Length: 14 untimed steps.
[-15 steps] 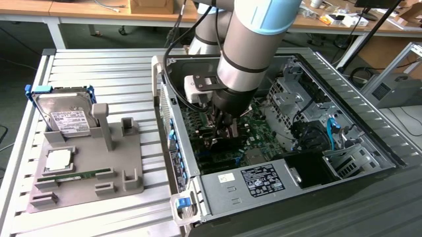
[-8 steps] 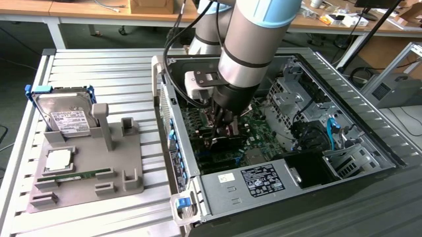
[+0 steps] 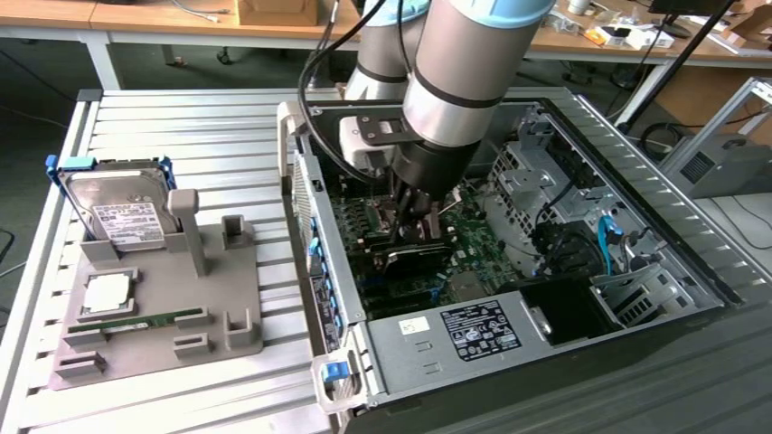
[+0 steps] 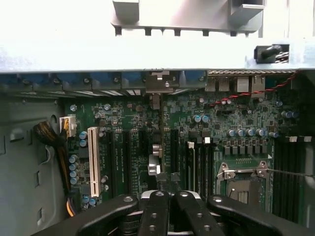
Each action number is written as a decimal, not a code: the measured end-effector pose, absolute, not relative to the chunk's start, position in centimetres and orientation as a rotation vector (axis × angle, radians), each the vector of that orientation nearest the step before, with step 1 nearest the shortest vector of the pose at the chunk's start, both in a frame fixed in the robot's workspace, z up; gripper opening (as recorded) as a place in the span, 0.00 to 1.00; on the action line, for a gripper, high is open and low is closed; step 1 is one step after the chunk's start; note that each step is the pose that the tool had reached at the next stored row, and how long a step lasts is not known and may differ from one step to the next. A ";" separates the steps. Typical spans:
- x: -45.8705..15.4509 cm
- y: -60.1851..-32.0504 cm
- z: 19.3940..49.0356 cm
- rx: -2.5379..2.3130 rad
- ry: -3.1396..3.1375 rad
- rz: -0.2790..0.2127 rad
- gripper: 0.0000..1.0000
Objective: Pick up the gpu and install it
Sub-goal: 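Press down on the gpu until it lock into place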
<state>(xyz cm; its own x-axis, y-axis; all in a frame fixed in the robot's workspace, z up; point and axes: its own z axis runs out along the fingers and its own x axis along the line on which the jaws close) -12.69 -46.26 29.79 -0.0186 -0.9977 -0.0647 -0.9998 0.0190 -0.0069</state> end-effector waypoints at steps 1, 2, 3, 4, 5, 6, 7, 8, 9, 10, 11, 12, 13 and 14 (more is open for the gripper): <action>-12.7 -46.3 29.8 -2.164 2.205 0.063 0.11; -12.7 -46.3 29.8 -2.164 2.205 0.063 0.11; -12.7 -46.3 29.8 -2.164 2.205 0.063 0.11; -12.7 -46.3 29.8 -2.164 2.205 0.063 0.11; -12.7 -46.3 29.8 -2.164 2.205 0.063 0.11; -12.9 -46.3 29.8 -2.165 2.205 0.062 0.11; -13.2 -46.3 29.8 -2.164 2.205 0.062 0.11; -13.5 -46.3 29.8 -2.164 2.205 0.062 0.11; -13.9 -46.3 29.8 -2.164 2.205 0.061 0.11; -14.3 -46.3 29.8 -2.163 2.204 0.060 0.11; -14.6 -46.3 29.8 -2.163 2.204 0.059 0.11; -14.9 -46.3 29.8 -2.162 2.203 0.058 0.11; -15.2 -46.3 29.8 -2.162 2.203 0.057 0.11; -15.5 -46.3 29.8 -2.161 2.202 0.056 0.11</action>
